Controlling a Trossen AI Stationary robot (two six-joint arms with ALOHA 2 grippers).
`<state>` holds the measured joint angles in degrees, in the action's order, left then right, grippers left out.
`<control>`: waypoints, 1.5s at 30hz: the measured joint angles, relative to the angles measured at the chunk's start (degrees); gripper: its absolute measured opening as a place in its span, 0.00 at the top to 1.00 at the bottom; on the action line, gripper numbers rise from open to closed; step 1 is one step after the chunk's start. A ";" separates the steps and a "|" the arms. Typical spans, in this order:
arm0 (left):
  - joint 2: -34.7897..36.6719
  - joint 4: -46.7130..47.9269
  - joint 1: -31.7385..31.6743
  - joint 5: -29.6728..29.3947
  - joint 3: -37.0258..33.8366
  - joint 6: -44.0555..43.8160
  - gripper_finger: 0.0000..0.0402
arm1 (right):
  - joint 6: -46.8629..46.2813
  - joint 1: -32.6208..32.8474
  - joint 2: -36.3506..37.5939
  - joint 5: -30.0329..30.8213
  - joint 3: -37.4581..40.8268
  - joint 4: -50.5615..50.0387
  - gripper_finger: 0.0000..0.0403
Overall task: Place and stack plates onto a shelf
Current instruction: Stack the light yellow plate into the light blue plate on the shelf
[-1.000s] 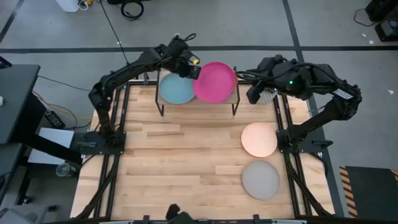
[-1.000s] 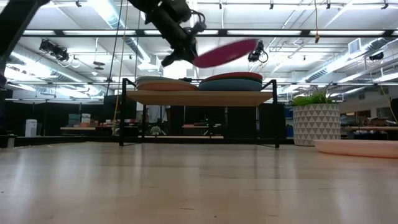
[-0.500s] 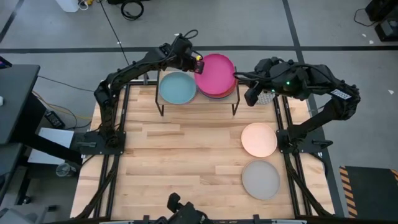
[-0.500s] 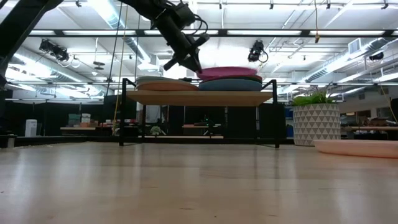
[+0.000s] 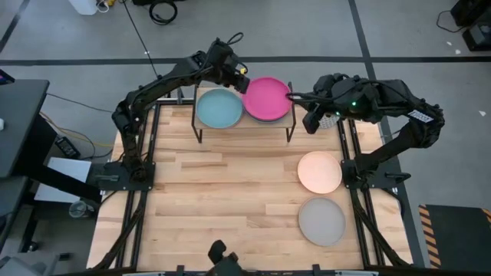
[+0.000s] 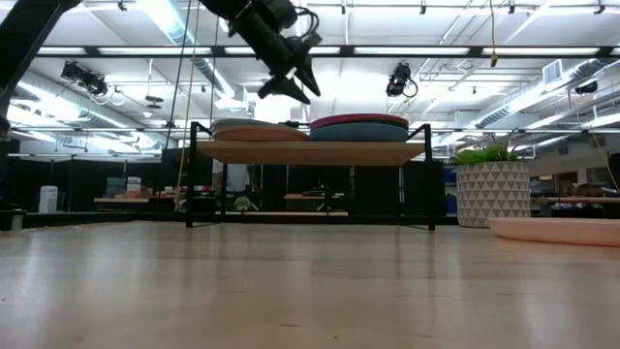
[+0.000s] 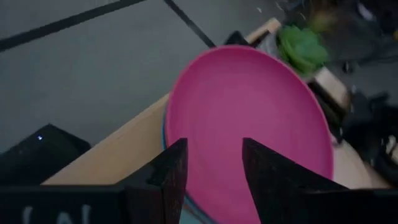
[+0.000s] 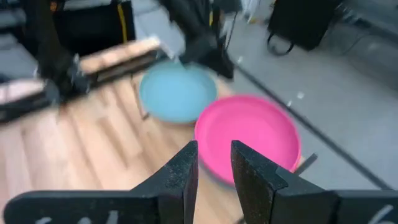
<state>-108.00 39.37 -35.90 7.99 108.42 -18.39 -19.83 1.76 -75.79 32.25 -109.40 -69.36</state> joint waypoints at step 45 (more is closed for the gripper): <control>52.71 -20.80 37.18 -22.97 -49.39 0.73 0.65 | 28.50 0.05 -11.64 -33.71 54.09 11.01 0.65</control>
<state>-55.29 18.56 1.28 -14.99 59.03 -17.66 8.67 1.80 -87.43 -1.46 -55.31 -58.35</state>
